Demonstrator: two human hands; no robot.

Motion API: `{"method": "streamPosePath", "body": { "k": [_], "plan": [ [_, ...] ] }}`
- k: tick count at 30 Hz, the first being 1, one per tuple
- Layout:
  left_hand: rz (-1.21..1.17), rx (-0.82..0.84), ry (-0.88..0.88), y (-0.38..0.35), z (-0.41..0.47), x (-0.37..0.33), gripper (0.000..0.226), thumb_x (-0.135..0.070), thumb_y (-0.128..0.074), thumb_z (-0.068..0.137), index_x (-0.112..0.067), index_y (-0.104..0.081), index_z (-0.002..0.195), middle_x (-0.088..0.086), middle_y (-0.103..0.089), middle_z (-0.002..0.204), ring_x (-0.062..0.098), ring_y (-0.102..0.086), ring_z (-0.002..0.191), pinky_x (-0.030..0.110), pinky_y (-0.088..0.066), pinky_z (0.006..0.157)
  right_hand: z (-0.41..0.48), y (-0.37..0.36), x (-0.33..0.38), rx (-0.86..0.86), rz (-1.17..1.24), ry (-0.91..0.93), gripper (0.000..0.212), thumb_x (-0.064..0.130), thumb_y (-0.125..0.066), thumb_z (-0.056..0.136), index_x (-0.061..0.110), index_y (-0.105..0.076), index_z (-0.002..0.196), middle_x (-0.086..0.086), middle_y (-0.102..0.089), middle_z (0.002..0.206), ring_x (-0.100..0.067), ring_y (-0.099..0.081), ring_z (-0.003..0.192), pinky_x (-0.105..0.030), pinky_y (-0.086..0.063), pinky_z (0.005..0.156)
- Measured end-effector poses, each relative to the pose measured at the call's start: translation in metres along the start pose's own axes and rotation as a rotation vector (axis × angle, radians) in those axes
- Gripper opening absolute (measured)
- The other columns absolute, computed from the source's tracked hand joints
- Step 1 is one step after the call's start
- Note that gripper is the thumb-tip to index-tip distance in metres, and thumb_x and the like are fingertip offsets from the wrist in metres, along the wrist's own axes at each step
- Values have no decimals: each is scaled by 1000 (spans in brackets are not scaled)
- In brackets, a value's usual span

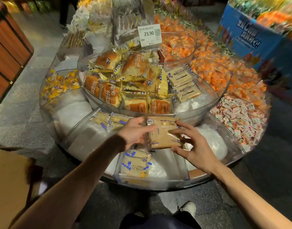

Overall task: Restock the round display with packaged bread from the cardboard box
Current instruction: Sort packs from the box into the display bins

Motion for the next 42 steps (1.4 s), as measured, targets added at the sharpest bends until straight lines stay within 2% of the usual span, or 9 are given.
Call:
{"method": "streamPosePath", "body": {
  "k": [5,9,12,18,25,28,31,35,42],
  "plan": [
    [-12,7,-58,-2,7,-6,54,-20,-74,80,-9,-54,129,7,-73,110,23,-70,102,49,-56,91,2,16,-5,-208,432,-354,70,24,-80,73,24,-47,136,4,-58,125,-5,-70,93,-20,-57,74],
    [9,30,-56,-16,22,-11,114,-48,-92,50,-15,-41,146,12,-63,130,26,-64,115,54,-51,99,4,24,-22,-209,718,-566,41,-2,-69,85,6,-54,123,-16,-67,88,-21,-70,65,-30,-58,52],
    [-40,-21,-87,-32,40,-15,64,-27,-80,79,-19,-46,132,7,-67,120,19,-68,100,33,-59,74,9,43,-38,-250,676,-556,35,-2,-69,86,4,-55,118,-5,-70,74,-20,-70,67,-29,-58,53],
    [139,-174,-314,-79,74,-32,99,0,-85,70,-32,-30,145,3,-55,122,15,-68,91,26,-59,66,29,93,-85,-273,564,-560,37,-2,-72,84,5,-53,115,-26,-63,100,-26,-69,73,-31,-59,55],
    [627,-245,-466,-139,122,-53,68,-2,-80,79,-12,-46,137,-5,-57,114,-16,-60,81,5,-48,69,79,161,-128,-111,311,-410,63,25,-88,67,34,-46,113,6,-65,107,-11,-69,93,-35,-56,79],
    [665,-465,-510,-142,141,-74,57,-15,-84,76,-2,-60,126,9,-63,115,-6,-51,94,16,-50,86,112,176,-138,43,165,-301,67,19,-93,62,41,-51,109,16,-61,114,7,-59,100,-20,-47,90],
    [706,-565,-598,-140,157,-89,49,-14,-91,66,0,-71,109,5,-67,104,0,-51,96,18,-48,84,154,183,-144,103,28,-175,54,18,-88,72,47,-55,104,6,-62,124,-8,-60,111,-25,-46,98],
    [811,-696,-519,-130,173,-104,55,-19,-90,69,-4,-69,117,16,-67,117,25,-60,108,28,-44,89,197,176,-142,198,-138,-15,39,16,-77,85,30,-60,117,3,-60,124,-15,-59,111,-27,-46,93],
    [1105,-659,-298,-118,205,-96,48,-31,-71,90,-18,-59,135,9,-47,136,25,-55,116,33,-46,101,223,160,-158,282,-380,29,47,9,-69,86,17,-59,131,-10,-62,129,-30,-52,123,-35,-38,103]
  ]
}}
Point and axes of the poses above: each hand's wrist, its own z-axis towards the middle knuckle, its own y-axis out of the back of the hand, x = y × z, the point moved 5 cm from there along z, towards the middle knuckle
